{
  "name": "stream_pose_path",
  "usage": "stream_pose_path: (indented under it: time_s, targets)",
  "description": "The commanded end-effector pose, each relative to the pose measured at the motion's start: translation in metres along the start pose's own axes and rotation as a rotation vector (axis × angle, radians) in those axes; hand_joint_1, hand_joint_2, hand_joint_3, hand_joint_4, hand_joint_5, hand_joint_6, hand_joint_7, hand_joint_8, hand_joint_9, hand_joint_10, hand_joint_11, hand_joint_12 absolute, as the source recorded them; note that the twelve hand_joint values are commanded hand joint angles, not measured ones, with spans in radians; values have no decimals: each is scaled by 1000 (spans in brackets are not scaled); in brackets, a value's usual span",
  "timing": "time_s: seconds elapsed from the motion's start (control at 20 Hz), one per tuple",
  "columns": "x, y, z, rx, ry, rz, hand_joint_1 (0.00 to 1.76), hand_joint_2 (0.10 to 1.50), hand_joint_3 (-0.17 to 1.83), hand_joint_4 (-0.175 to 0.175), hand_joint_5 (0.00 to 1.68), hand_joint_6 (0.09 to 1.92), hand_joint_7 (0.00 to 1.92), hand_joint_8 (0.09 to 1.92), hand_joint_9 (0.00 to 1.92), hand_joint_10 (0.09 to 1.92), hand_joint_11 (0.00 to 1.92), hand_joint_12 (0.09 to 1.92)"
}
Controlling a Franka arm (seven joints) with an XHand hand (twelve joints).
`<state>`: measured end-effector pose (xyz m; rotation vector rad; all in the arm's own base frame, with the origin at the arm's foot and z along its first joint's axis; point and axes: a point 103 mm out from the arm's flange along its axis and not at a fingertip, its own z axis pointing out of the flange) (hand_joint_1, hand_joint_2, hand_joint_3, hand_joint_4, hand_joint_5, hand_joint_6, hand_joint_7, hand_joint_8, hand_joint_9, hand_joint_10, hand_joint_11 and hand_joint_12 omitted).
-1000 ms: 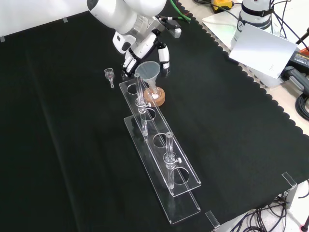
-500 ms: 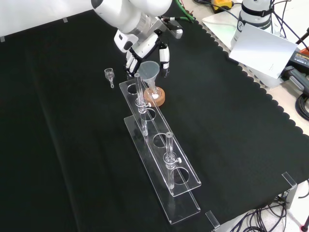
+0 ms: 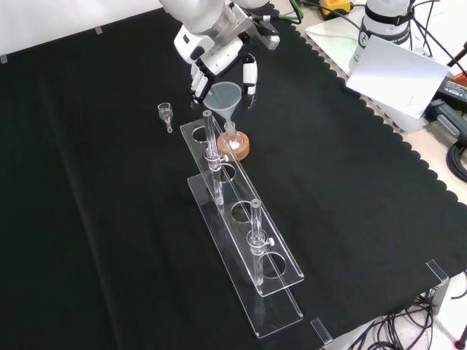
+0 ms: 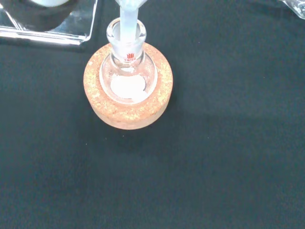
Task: Remove the funnel from the round-bottom flask.
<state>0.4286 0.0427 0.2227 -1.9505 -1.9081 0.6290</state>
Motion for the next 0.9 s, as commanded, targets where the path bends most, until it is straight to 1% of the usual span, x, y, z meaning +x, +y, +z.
stream_pose_path:
  time_s: [0.05,0.3,0.55,0.7,0.9]
  targets:
    - [-4,-17,-21,31,-5,12,633,852,205,-68,660,174,588,641,955,418,703,1215]
    - [-8,-36,-39,1,-15,26,631,847,214,-70,647,182,577,639,958,411,697,1221]
    - [-12,-51,-59,-43,-22,35,629,822,263,-71,613,244,575,647,970,386,693,1227]
    - [-13,-57,-68,-63,-23,40,629,801,308,-71,583,306,575,648,975,376,696,1231]
    - [-17,-61,-78,-72,-28,45,630,790,333,-70,565,340,574,649,977,374,706,1217]
